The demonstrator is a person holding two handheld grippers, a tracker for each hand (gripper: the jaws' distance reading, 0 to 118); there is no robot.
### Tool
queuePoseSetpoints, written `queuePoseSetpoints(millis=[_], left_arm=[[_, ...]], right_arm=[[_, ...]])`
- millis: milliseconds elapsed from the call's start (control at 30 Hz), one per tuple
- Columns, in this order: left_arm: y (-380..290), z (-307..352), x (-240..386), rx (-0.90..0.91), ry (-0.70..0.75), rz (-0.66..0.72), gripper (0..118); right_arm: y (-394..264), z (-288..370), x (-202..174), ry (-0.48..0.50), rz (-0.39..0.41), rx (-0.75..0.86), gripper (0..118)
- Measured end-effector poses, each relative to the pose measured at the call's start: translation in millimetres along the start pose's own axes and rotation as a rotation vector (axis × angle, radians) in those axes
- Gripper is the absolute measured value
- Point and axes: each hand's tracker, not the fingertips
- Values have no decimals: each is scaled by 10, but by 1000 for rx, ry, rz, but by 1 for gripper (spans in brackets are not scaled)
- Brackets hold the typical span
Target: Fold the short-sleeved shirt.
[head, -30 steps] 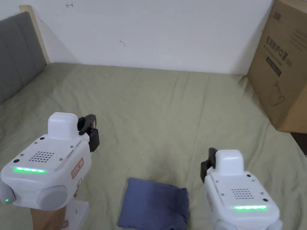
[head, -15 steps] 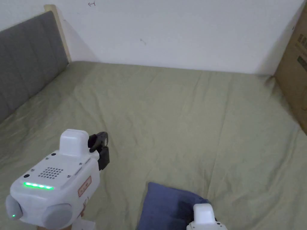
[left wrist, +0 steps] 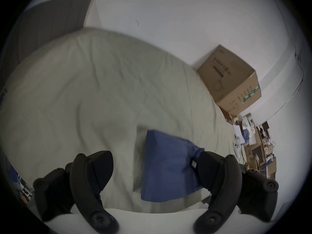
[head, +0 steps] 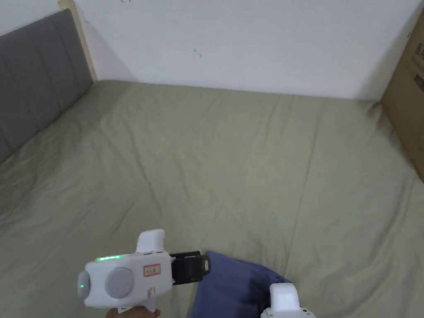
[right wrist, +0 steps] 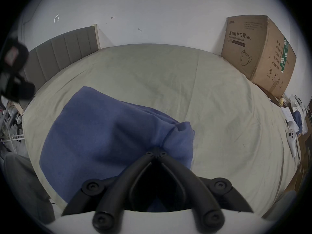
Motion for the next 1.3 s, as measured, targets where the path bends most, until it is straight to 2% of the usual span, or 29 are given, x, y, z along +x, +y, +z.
queuePoseSetpoints(millis=[133, 200, 233, 300, 333, 367, 433, 500, 567, 733, 833, 933, 1000, 1300], left_arm=[[12, -344, -91, -113, -55, 59, 104], [33, -502, -146, -169, -92, 83, 100], [39, -578, -168, -202, -102, 94, 93], [12, -662, -167, -241, -109, 95, 60], [-4, -701, -158, -255, -114, 88, 52], [-32, -765, -139, -278, -115, 72, 50], [-111, -804, -109, -270, -82, 27, 35], [-114, -799, -112, -268, -108, 37, 33], [-122, -779, -101, -273, -128, 61, 23], [-80, -639, -47, -233, -114, 38, 19], [67, -500, -125, -201, -119, 51, 17], [295, -320, -278, -165, -37, -24, 17], [471, -161, -464, -147, 5, -21, 17], [1389, 614, -1704, -65, 371, -70, 17]], right_arm=[[5, 17, 16, 13, -14, -2, 0], [13, 36, 16, 19, -17, -3, 0], [14, 39, 20, 21, -19, -3, 0], [6, 28, 27, 24, -21, -3, 0], [2, 29, 27, 24, -20, -2, 0], [-3, 33, 27, 24, -19, 0, 0], [-2, 38, 28, 25, -24, 0, 0], [2, 43, 34, 28, -30, -2, 0], [1, 22, 54, 32, -33, -5, 0], [105, 112, 63, 38, -28, -17, 0], [271, 337, 117, 73, -47, 56, 0], [497, 533, 163, 67, -19, 135, 0], [645, 641, 194, 57, 2, 188, 0], [1250, 962, 238, 32, 36, 348, 0]])
